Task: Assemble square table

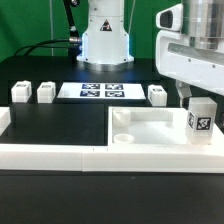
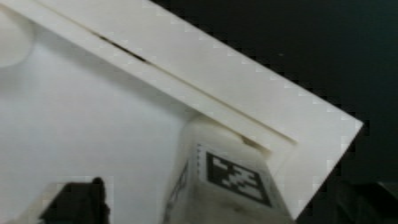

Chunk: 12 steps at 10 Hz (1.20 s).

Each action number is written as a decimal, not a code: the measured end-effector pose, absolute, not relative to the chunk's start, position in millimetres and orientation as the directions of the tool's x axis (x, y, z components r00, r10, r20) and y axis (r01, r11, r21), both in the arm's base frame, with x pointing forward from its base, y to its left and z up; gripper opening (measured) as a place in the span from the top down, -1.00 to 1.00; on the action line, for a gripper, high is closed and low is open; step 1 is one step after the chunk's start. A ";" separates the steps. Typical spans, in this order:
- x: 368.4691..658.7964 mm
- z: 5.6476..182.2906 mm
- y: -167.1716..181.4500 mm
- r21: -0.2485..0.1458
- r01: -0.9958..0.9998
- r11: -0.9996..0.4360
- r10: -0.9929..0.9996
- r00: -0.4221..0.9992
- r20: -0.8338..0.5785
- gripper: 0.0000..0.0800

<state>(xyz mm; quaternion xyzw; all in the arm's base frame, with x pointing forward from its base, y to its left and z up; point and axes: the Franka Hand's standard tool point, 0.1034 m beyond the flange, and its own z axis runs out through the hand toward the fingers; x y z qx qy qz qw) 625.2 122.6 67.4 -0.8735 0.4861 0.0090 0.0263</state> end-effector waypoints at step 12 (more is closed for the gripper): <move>633.4 68.6 118.5 -0.040 -0.297 -0.954 -0.299 0.953 0.054 0.27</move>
Offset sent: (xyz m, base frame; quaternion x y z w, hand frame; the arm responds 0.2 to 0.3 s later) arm 0.0062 0.0011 0.0023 0.0416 0.0272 -0.4123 0.9097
